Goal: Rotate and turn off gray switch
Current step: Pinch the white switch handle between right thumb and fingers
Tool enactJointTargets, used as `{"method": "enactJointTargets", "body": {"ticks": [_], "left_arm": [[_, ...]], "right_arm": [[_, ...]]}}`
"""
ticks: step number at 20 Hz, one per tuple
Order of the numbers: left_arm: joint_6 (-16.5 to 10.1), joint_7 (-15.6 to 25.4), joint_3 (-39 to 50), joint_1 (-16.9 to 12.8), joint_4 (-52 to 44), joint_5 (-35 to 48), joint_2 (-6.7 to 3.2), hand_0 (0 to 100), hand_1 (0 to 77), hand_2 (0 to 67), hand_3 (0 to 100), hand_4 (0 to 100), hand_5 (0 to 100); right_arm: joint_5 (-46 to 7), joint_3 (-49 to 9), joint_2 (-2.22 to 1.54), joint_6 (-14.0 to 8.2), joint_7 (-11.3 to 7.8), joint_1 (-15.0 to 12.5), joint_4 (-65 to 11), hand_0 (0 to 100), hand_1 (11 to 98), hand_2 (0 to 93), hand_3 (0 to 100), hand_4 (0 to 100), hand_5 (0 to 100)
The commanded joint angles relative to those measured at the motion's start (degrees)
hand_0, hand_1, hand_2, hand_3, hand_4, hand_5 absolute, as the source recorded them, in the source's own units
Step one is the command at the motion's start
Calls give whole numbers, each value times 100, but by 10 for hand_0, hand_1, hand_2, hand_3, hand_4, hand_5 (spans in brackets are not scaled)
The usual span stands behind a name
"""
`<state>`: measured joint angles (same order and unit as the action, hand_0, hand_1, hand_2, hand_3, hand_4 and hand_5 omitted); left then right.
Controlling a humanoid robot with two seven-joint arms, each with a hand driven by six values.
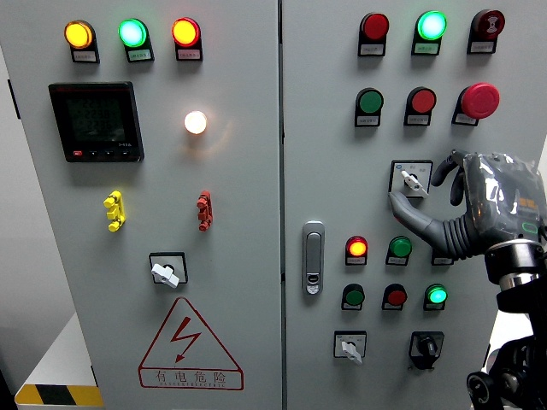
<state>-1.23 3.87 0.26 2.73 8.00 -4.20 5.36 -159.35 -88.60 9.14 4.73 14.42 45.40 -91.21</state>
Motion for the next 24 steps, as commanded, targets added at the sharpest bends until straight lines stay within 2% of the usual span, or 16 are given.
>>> {"method": "enactJointTargets", "body": {"ticks": [1, 24], "left_arm": [[0, 0, 0, -9, 0, -2, 9, 0, 0, 132, 183, 96, 118], [0, 0, 0, 0, 0, -2, 1, 0, 0, 132, 183, 95, 118]], "right_arm": [[0, 1, 0, -60, 0, 30, 68, 0, 326, 641, 905, 976, 918], [-9, 106, 0, -121, 131, 153, 297, 0, 324, 707, 946, 982, 939]]}}
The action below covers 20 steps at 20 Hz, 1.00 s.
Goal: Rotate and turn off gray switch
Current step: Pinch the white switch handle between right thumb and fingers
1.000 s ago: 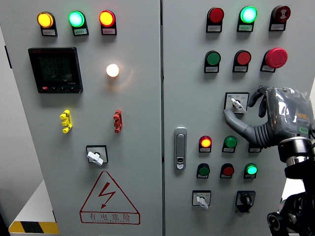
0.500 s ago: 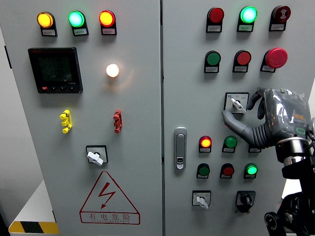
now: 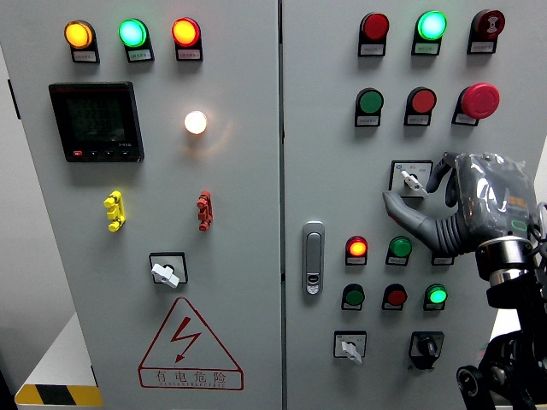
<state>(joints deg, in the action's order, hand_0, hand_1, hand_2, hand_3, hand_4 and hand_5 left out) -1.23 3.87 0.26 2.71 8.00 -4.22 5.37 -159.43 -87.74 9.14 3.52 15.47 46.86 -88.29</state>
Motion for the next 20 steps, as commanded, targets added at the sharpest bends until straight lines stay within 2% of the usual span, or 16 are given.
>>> {"method": "enactJointTargets", "body": {"ticks": [1, 20], "left_arm": [[0, 0, 0, -7, 0, 0, -1, 0, 0, 132, 183, 95, 118], [0, 0, 0, 2, 0, 0, -1, 0, 0, 132, 183, 96, 118]], "right_arm": [[0, 81, 0, 0, 113, 16, 5, 0, 324, 708, 947, 982, 938], [0, 152, 0, -9, 219, 69, 75, 0, 332, 744, 977, 984, 945]]}}
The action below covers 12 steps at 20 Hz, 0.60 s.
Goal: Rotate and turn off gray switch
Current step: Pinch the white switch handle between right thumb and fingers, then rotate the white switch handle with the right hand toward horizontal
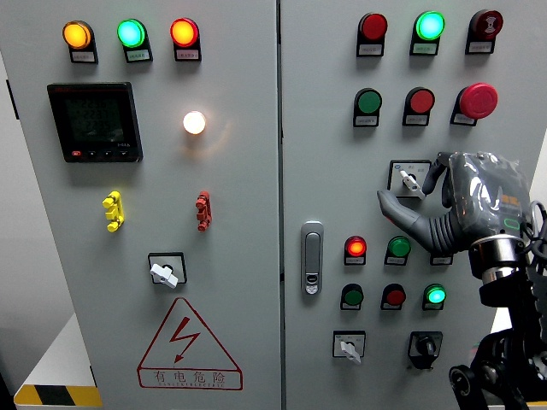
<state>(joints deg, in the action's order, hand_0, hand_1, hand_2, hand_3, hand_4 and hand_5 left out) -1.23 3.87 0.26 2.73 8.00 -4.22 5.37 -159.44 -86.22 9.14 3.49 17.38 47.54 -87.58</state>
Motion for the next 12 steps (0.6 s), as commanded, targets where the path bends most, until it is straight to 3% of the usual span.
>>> {"method": "enactJointTargets", "body": {"ticks": [1, 12], "left_arm": [[0, 0, 0, 0, 0, 0, -1, 0, 0, 132, 183, 96, 118], [0, 0, 0, 0, 0, 9, -1, 0, 0, 132, 183, 95, 118]], "right_arm": [[0, 0, 0, 3, 37, 1, 22, 2, 331, 745, 977, 984, 946], [0, 9, 0, -6, 55, 71, 83, 127, 319, 763, 998, 982, 954]]}}
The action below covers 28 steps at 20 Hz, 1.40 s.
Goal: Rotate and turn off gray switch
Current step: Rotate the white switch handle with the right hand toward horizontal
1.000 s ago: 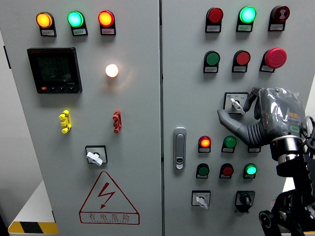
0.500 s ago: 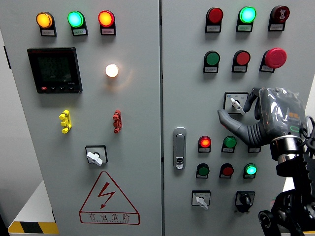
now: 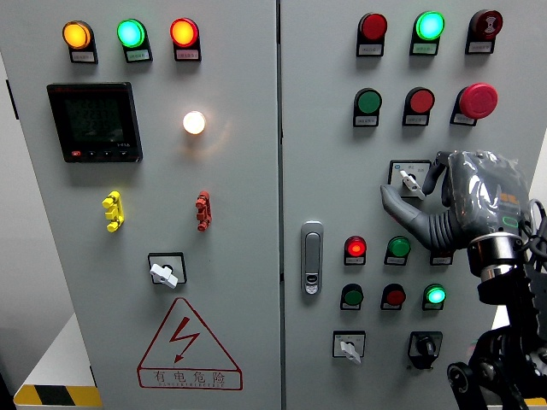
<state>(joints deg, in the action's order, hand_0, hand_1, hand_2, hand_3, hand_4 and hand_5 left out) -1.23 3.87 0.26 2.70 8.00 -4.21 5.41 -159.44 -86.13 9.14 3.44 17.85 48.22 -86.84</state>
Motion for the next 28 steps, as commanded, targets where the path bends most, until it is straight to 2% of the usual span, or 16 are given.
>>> {"method": "enactJointTargets", "body": {"ticks": [1, 5, 7, 10, 11, 14, 16, 17, 25, 27, 28], "left_arm": [[0, 0, 0, 2, 0, 8, -4, 0, 0, 132, 183, 95, 118], [0, -9, 0, 2, 0, 0, -4, 0, 0, 132, 183, 95, 118], [0, 0, 0, 2, 0, 0, -4, 0, 0, 132, 183, 95, 118], [0, 0, 0, 2, 0, 0, 4, 0, 0, 132, 183, 95, 118], [0, 0, 0, 2, 0, 0, 4, 0, 0, 132, 183, 95, 118], [0, 0, 0, 2, 0, 8, 4, 0, 0, 132, 183, 95, 118], [0, 0, 0, 2, 0, 0, 4, 0, 0, 132, 183, 95, 118], [0, 0, 0, 2, 0, 0, 4, 0, 0, 132, 183, 95, 118], [0, 0, 0, 2, 0, 0, 4, 0, 0, 132, 183, 95, 118], [0, 0, 0, 2, 0, 0, -4, 0, 0, 132, 183, 95, 118], [0, 0, 0, 2, 0, 0, -4, 0, 0, 132, 183, 95, 118]], "right_arm": [[0, 0, 0, -2, 17, 3, 9, 132, 319, 765, 999, 982, 954], [0, 62, 9, -2, 43, 38, 26, 183, 325, 774, 1000, 981, 955], [0, 70, 9, -2, 43, 38, 26, 241, 330, 775, 1000, 982, 955], [0, 70, 0, -2, 43, 38, 26, 376, 341, 776, 1000, 982, 955], [0, 70, 9, -2, 43, 38, 26, 440, 347, 777, 1000, 982, 955], [0, 79, 9, -2, 52, 38, 26, 531, 351, 780, 1000, 981, 956], [0, 70, 0, -2, 69, 38, 26, 575, 352, 781, 1000, 983, 956], [0, 79, 9, 7, 78, 38, 26, 600, 353, 782, 1000, 983, 956], [-8, 97, 0, -2, 113, 38, 53, 709, 371, 784, 1000, 982, 957], [-9, 97, 9, -45, 113, 38, 53, 732, 381, 783, 1000, 982, 957], [-9, 105, 0, -72, 113, 29, 70, 751, 382, 783, 1000, 982, 957]]}}
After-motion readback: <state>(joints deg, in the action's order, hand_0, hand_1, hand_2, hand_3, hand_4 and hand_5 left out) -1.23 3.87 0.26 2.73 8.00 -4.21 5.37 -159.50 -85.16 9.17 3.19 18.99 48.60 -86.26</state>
